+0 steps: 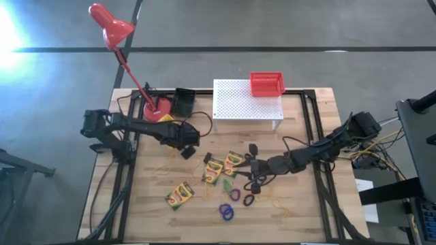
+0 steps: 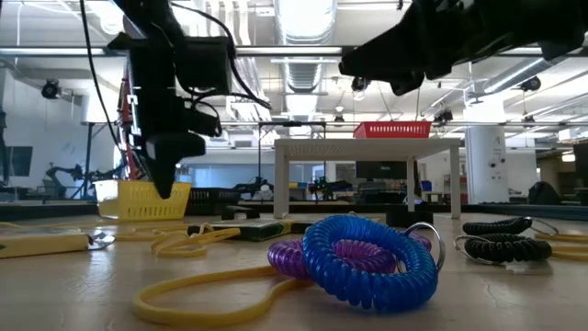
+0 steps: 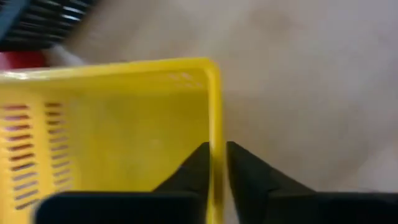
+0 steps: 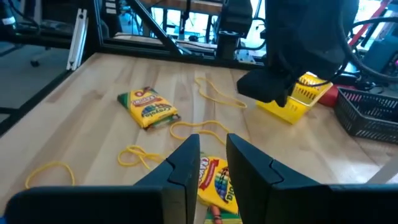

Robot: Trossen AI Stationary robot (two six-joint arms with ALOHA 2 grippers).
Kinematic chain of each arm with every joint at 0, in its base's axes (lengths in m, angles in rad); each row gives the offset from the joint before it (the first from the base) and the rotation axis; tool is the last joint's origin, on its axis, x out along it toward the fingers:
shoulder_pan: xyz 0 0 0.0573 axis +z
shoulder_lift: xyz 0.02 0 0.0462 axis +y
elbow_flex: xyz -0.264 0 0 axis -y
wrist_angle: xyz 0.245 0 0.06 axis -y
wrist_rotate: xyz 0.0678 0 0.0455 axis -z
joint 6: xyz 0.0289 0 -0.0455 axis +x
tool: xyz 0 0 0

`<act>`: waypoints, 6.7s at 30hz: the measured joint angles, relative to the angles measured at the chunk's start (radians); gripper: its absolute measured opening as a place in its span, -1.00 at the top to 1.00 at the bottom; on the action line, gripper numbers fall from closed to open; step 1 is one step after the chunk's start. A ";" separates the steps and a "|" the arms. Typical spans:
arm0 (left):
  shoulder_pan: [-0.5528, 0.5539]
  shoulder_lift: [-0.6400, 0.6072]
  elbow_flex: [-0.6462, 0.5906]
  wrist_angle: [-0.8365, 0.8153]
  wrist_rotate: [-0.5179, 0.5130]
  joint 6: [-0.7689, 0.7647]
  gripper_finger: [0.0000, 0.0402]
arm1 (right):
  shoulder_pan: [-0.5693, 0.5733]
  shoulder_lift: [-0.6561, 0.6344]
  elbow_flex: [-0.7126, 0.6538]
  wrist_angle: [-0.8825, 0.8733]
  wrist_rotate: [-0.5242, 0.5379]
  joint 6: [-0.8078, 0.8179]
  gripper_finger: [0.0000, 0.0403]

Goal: Pick & Place Office Desk Supplies
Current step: Put the yellow bin on the shelf, then put the black bin on the shelf

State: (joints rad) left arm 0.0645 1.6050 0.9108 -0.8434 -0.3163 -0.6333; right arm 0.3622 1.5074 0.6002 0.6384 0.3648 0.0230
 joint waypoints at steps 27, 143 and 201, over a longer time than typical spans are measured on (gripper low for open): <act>-0.386 -0.207 0.006 0.550 0.635 0.638 0.94 | -0.171 0.152 0.515 -0.580 -0.627 -0.045 0.07; -0.337 -0.161 -0.002 1.011 0.683 0.809 0.14 | -0.580 -0.310 0.555 -1.483 0.037 -0.154 0.49; 0.645 0.035 -0.107 0.801 0.239 0.364 0.39 | 0.032 0.111 0.016 0.086 0.031 0.004 0.72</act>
State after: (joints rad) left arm 0.7099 1.6400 0.8038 -0.0428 -0.0768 -0.2694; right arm 0.3942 1.6180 0.6167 0.7242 0.3962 0.0271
